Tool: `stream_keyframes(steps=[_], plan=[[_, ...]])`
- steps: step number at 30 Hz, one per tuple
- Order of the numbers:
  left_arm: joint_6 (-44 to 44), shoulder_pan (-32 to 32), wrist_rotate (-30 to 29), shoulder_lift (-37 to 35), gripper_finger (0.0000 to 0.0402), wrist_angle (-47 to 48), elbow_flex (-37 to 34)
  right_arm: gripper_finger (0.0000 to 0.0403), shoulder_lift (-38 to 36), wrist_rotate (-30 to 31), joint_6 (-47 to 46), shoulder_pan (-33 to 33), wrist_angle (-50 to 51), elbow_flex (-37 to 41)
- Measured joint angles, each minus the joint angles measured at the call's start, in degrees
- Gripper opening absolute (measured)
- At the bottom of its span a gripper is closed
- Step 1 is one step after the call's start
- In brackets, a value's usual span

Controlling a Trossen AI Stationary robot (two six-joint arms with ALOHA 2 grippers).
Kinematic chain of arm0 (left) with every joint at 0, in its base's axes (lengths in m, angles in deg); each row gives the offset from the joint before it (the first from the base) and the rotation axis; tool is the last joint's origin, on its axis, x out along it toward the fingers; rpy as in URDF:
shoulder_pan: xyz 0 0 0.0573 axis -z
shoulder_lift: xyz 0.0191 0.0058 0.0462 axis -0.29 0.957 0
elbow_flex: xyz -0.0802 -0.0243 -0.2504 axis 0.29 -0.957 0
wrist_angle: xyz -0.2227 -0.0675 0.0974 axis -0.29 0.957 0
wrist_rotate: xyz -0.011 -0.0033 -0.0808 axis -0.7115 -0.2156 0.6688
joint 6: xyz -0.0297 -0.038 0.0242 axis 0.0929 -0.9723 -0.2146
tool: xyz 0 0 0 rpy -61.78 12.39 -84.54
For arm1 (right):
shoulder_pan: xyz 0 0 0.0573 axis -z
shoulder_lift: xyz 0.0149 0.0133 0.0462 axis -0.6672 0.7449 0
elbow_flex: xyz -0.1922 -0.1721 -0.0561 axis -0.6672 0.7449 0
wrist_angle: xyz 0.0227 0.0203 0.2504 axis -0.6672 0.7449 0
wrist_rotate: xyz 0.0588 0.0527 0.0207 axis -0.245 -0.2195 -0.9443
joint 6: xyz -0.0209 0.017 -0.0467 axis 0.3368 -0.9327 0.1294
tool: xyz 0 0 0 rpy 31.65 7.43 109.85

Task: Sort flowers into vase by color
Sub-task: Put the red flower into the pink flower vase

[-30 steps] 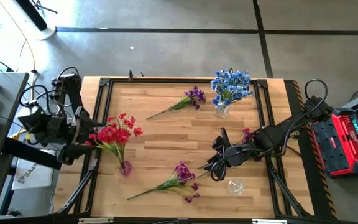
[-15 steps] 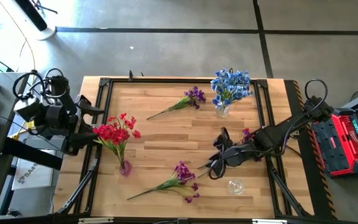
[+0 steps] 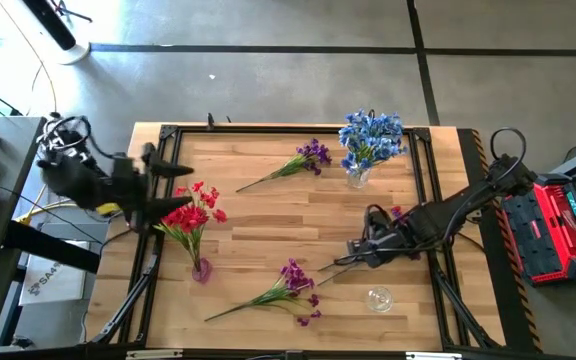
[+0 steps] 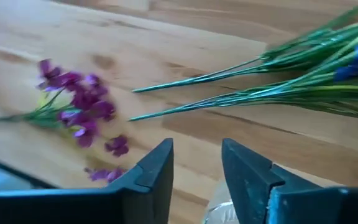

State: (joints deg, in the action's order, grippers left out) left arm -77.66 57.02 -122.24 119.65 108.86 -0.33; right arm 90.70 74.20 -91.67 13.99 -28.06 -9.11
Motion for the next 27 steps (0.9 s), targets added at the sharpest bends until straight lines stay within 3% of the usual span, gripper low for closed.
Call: stream_keyframes(steps=[7, 13, 23, 27], plan=[[-4.02, -13.32, 11.52, 3.39, 0.0278, 6.73, 3.22, 0.0090, 0.02, 0.12, -10.17, -0.04, -5.08, 7.53], [-4.13, -24.64, 22.10, 5.78, 0.0277, 14.47, 6.28, 0.0093, 0.02, -0.22, -15.20, -0.04, -7.19, 11.60], [1.96, -45.25, 45.55, 12.22, 0.0277, 16.81, 6.70, 0.0169, 0.03, -2.81, -20.84, -0.02, -10.33, 15.46], [4.69, -50.56, 52.69, 16.08, 0.0277, 16.90, 6.70, 0.0202, 0.04, 2.12, -17.42, 0.22, -11.27, 15.45]])
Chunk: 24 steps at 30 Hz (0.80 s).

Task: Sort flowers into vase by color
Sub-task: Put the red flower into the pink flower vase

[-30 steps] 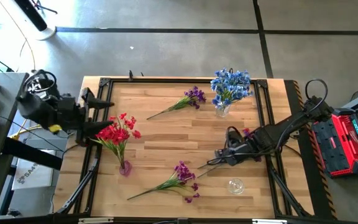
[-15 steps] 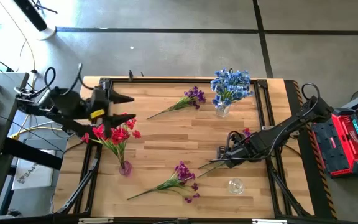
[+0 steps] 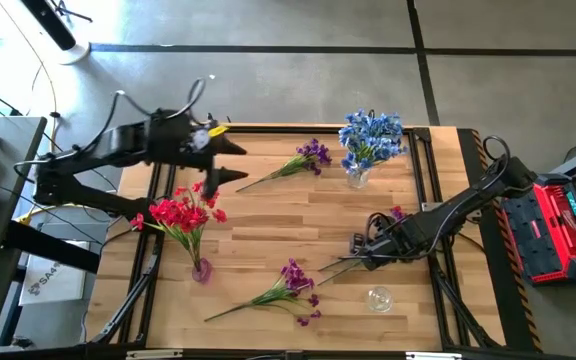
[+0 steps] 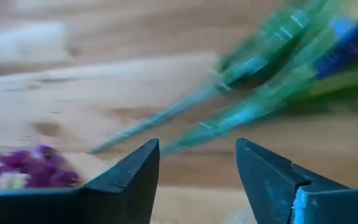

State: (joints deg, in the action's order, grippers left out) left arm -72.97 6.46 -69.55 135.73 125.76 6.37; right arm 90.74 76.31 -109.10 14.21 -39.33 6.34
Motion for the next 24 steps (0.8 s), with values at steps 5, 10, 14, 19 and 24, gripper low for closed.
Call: stream_keyframes(steps=[5, 10, 14, 19, 24], plan=[[1.70, -3.05, 2.80, 4.30, 0.0277, 1.22, -0.02, 0.0200, 0.00, 7.31, -0.46, 0.00, -3.75, -0.12], [1.64, -6.27, 2.87, 6.27, 0.0277, 1.51, -0.02, 0.0168, 2.82, 5.12, -3.37, 1.20, -3.49, -0.12], [-1.19, -9.65, 2.85, 7.00, 0.0277, 1.92, -0.02, 0.0149, 7.13, 2.31, -3.05, 2.98, -6.45, -0.12], [-3.35, -12.83, 2.82, 6.39, 0.0277, 2.24, -0.02, 0.0145, 10.11, 0.71, -0.90, 3.88, -7.86, -0.19], [-1.93, -14.77, 2.86, 6.32, 0.0277, 2.14, -0.02, 0.0145, 12.31, -5.47, -1.31, 3.64, -5.41, -0.19]])
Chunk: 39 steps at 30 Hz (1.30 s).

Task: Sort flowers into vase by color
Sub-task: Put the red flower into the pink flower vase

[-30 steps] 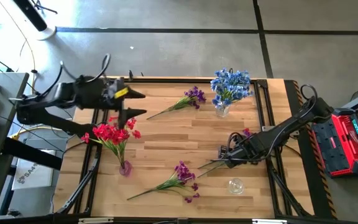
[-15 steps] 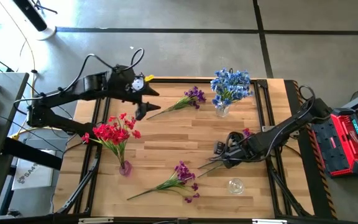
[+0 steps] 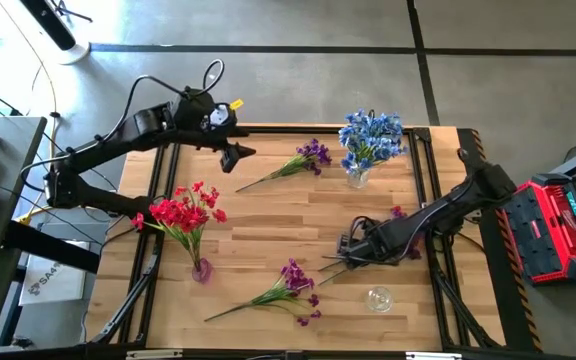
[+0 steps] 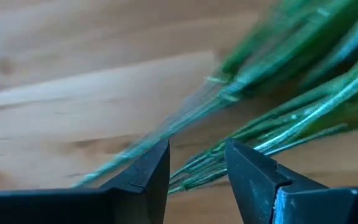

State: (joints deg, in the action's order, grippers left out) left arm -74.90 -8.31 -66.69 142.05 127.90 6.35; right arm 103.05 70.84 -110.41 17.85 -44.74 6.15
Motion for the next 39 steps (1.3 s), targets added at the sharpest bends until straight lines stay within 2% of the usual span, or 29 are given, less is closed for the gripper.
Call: stream_keyframes(steps=[5, 9, 13, 20, 25, 32, 39], plan=[[3.88, -1.95, -0.02, 0.00, 0.0277, 0.07, 0.00, 0.0145, -0.07, -6.07, -2.90, -0.51, 4.10, 0.00], [5.94, -3.47, -0.01, 0.00, 0.0277, 0.43, 0.00, 0.0145, -1.61, -7.33, -3.38, -0.32, 5.63, -0.95], [7.65, -4.71, -0.01, 0.00, 0.0277, 0.44, 0.00, 0.0145, -1.66, -7.51, -3.56, 2.98, 8.22, -1.14], [8.22, -8.16, 2.26, 0.00, 0.0277, 0.42, 0.00, 0.0145, -1.51, -6.22, -3.41, 8.69, 2.92, -1.07], [8.23, -11.25, 4.80, 0.00, 0.0277, 2.22, 0.00, 0.0145, -1.51, -10.85, -4.47, 8.95, 3.72, -1.05], [9.30, -13.83, 5.07, 0.00, 0.0278, 2.25, 0.00, 0.0145, -0.73, -11.09, -4.47, 9.03, 8.32, -0.65], [9.66, -14.64, 5.13, 0.00, 0.0277, 2.23, 0.00, 0.0145, 1.58, -11.96, -4.87, 9.59, -1.90, 4.15]])
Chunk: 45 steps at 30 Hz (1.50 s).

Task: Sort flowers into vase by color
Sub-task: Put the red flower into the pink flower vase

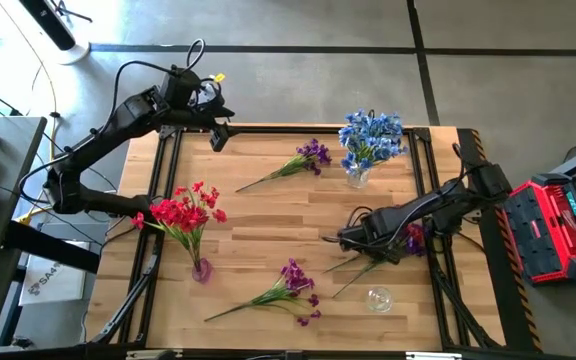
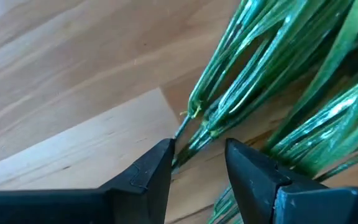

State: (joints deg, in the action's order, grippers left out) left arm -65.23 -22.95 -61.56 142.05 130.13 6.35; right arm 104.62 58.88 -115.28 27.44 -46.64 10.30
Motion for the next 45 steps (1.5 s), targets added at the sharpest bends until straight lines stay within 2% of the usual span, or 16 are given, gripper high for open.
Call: stream_keyframes(steps=[7, 9, 13, 15, 22, 27, 33, 35, 39, 45], plan=[[0.00, 0.00, 0.00, 0.02, 0.0278, 0.00, 0.00, 0.0132, 0.92, 1.08, 1.74, 1.77, -0.12, 0.03], [0.01, 0.00, -0.02, 0.02, 0.0278, -0.01, 0.00, 0.0110, 0.94, 1.72, 2.00, 1.79, 0.31, 0.03], [0.02, 0.00, -0.12, 0.02, 0.0278, -0.15, 0.00, 0.0033, 0.95, 3.56, 3.10, 0.98, -0.85, 0.05], [0.00, 0.00, -0.13, 0.02, 0.0278, -0.20, 0.00, 0.0010, 0.43, 4.36, 3.26, 0.15, -2.29, 0.22], [0.00, 0.02, -0.14, 0.03, 0.0278, -0.26, 0.00, 0.0003, -4.93, 6.26, 3.18, -2.48, -7.20, -0.99], [-1.25, 0.07, 0.08, 0.04, 0.0278, -0.06, 0.00, 0.0001, -10.21, 8.57, 3.55, -3.75, -14.61, -1.08], [-2.47, 0.07, 4.29, 0.04, 0.0278, 0.66, 0.00, 0.0001, -15.72, 10.91, 6.79, -6.63, -20.49, -1.09], [-2.56, 0.07, 5.70, 0.04, 0.0278, 0.63, 0.00, 0.0000, -17.34, 13.73, 7.72, -7.96, -20.96, -1.09], [-3.49, 0.09, 7.00, 0.04, 0.0278, 0.63, 0.00, 0.0000, -20.18, 24.05, 10.47, -10.76, -21.77, -1.09], [-4.48, 0.09, 8.33, 0.00, 0.0278, 0.40, 0.00, 0.0000, -22.06, 34.72, 26.04, -13.08, -27.56, -1.09]])
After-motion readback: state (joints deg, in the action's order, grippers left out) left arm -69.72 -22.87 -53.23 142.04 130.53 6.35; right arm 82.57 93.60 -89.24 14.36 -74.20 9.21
